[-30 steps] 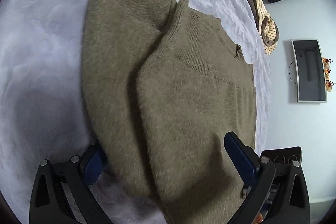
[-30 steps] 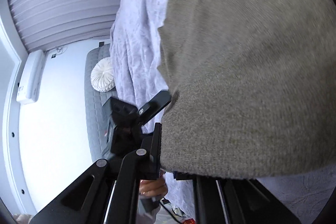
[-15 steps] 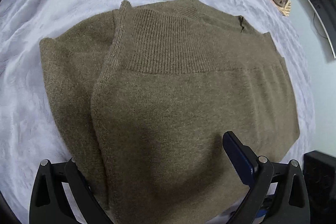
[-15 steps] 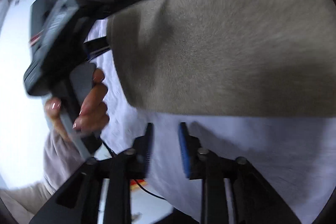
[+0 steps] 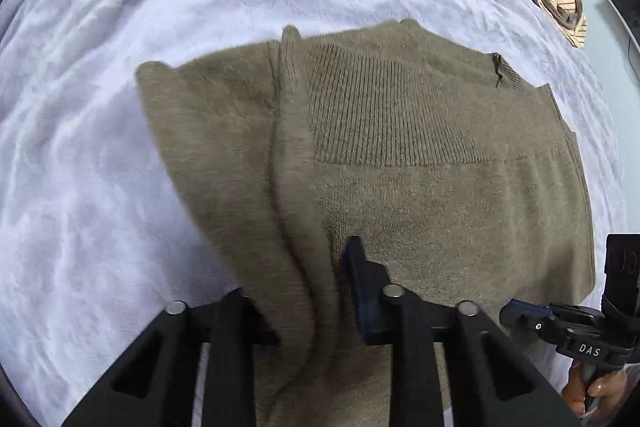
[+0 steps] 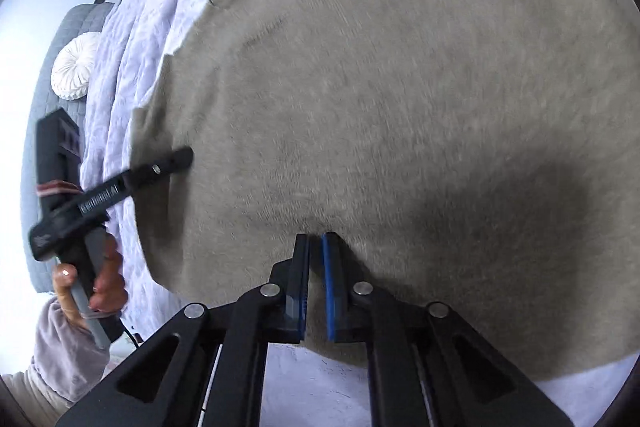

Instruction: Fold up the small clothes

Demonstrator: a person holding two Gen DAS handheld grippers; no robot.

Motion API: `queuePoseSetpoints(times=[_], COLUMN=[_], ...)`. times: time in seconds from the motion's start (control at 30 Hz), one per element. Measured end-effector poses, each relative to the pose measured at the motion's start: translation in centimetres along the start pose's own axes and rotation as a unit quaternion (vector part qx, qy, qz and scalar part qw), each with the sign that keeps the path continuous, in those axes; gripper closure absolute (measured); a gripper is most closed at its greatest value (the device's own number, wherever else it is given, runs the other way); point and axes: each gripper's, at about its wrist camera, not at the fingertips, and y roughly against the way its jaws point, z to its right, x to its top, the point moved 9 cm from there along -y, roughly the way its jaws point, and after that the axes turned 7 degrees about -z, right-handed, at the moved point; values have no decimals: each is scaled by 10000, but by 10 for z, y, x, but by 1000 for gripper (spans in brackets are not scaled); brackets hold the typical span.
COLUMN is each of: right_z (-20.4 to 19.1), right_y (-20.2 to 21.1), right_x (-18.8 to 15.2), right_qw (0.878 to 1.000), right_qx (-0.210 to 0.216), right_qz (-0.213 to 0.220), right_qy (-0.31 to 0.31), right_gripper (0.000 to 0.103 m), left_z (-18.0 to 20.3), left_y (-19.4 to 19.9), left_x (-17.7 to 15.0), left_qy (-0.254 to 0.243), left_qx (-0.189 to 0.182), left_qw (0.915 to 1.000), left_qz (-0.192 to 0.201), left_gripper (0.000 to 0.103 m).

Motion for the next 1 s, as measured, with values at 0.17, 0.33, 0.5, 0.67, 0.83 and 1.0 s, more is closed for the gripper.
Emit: queuePoseSetpoints(times=[0.17,0.33,0.5,0.67,0.83,1.0], right_z=[19,30,55,90,121,140], right_y=[-4,18,62,73,68,78], right_x=[0,-4,1,18,16,13], right_qw=[9988,9968,9889,9732,9584,9496], right_qx=[425,725,1176,1798,2302,2538], right_qz=[96,239,784,982,893,1000], right_qy=[-202,-240,-456,-1046,-1434,-1544], right_gripper=[99,99,95,95,95,95], left_z=[20,79,170,261,289,290], left_y=[33,80,78,12,-32,-10], left_x=[2,19,35,28,6,7], left_qy=[-102,-561,-1271,-1748,-2010,-2189], left_qx=[-82,-295,-541,-528,-52,391], left_qw=[9993,9946,9867,9825,9795,9740], left_qz=[339,824,853,354,103,440], left_gripper=[84,87,87,87,87,63])
